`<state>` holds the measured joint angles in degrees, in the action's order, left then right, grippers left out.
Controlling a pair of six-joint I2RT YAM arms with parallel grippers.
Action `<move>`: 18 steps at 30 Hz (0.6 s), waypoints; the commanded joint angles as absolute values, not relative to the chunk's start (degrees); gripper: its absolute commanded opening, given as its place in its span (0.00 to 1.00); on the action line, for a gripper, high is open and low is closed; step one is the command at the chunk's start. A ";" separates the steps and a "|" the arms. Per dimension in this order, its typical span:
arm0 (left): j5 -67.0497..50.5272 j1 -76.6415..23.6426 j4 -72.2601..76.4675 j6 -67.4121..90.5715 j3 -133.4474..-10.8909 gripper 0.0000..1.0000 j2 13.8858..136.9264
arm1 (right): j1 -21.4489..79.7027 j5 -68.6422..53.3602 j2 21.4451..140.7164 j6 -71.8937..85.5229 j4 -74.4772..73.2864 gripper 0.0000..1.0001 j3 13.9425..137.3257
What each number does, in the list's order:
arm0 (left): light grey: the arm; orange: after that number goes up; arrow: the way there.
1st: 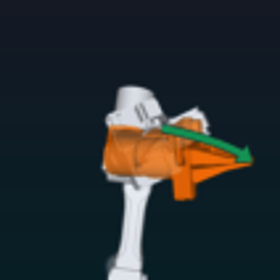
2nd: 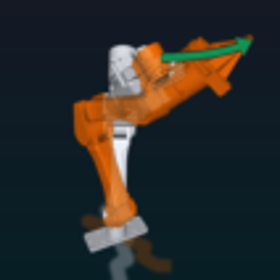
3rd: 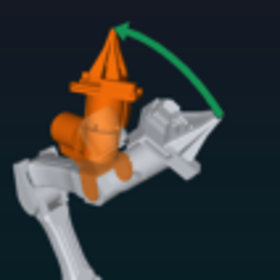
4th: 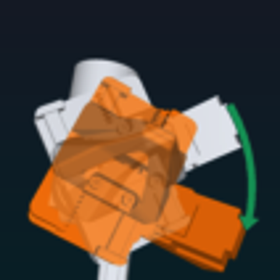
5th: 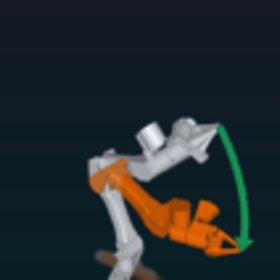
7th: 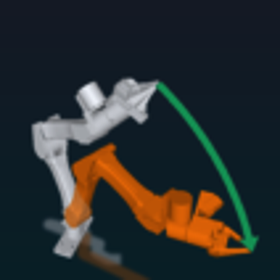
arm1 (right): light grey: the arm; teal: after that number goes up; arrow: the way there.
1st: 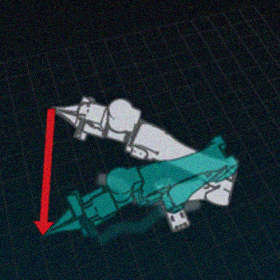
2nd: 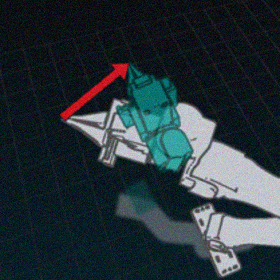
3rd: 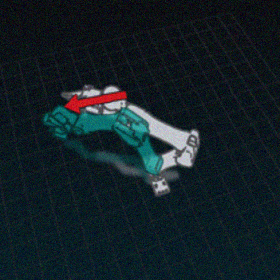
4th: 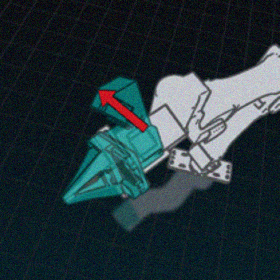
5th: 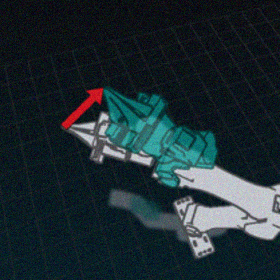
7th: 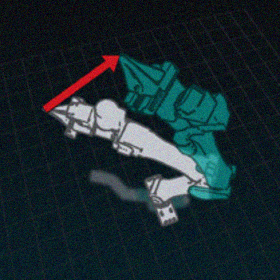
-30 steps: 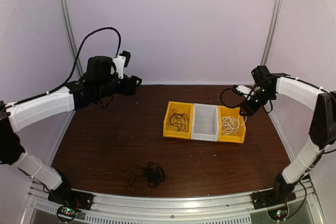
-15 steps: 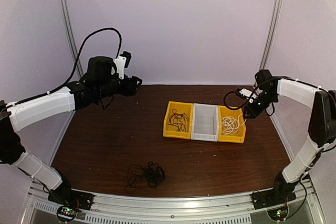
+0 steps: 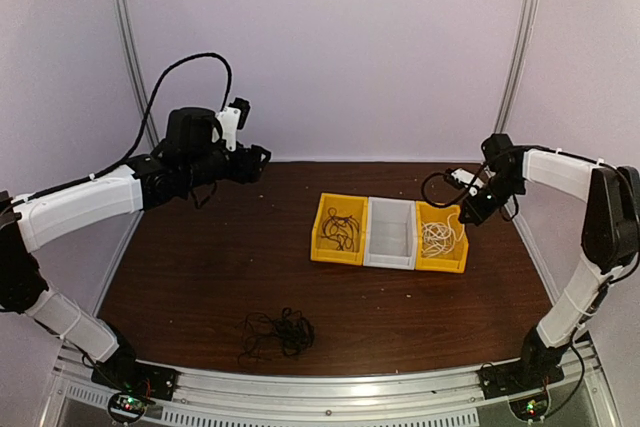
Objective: Untangle the cables
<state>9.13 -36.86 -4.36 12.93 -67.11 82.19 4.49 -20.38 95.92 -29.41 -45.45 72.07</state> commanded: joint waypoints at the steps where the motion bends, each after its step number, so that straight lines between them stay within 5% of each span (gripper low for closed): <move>1: 8.38 -36.91 -2.02 12.78 -67.40 0.72 82.54 | 5.53 -23.51 95.59 -28.42 -44.87 0.00 74.75; 18: 8.63 -36.87 -2.02 12.74 -67.32 0.72 83.03 | 11.51 -21.90 107.28 -26.50 -41.91 0.00 78.36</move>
